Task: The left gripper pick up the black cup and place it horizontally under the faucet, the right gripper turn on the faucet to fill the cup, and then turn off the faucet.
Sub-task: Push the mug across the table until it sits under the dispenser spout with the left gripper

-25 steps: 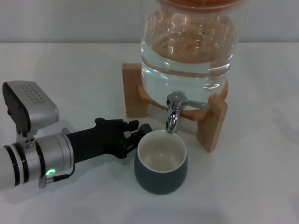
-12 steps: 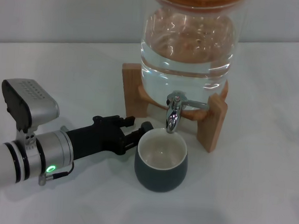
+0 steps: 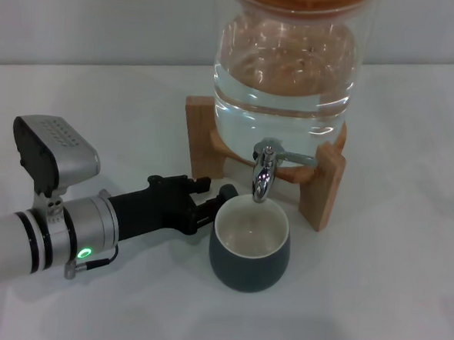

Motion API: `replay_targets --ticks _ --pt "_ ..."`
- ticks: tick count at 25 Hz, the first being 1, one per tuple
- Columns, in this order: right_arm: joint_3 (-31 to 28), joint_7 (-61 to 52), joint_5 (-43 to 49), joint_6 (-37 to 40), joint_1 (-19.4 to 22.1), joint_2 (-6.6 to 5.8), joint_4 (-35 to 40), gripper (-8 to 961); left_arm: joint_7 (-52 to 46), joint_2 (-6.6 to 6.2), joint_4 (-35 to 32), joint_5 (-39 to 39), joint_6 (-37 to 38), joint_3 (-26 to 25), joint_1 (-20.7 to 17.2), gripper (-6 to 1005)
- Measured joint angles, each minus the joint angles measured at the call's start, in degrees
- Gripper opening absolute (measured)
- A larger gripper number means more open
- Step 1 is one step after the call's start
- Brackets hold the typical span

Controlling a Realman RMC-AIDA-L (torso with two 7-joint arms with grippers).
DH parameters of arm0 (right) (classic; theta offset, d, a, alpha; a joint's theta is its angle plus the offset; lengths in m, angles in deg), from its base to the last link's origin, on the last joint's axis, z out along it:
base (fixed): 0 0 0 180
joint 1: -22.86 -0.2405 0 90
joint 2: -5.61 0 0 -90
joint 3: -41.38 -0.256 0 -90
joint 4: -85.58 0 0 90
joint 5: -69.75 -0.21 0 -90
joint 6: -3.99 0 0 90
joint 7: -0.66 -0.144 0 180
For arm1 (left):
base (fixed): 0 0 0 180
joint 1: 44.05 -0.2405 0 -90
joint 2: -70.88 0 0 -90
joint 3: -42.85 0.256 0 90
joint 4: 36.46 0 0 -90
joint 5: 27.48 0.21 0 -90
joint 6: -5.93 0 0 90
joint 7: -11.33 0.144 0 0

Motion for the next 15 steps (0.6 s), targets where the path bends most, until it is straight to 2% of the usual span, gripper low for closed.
replay_targets --ticks 15 --pt "0.0 -0.2 -0.1 -0.1 0.5 -0.01 0.0 814 0.3 -0.44 -1.2 0.4 -1.5 -0.1 -2.2 458"
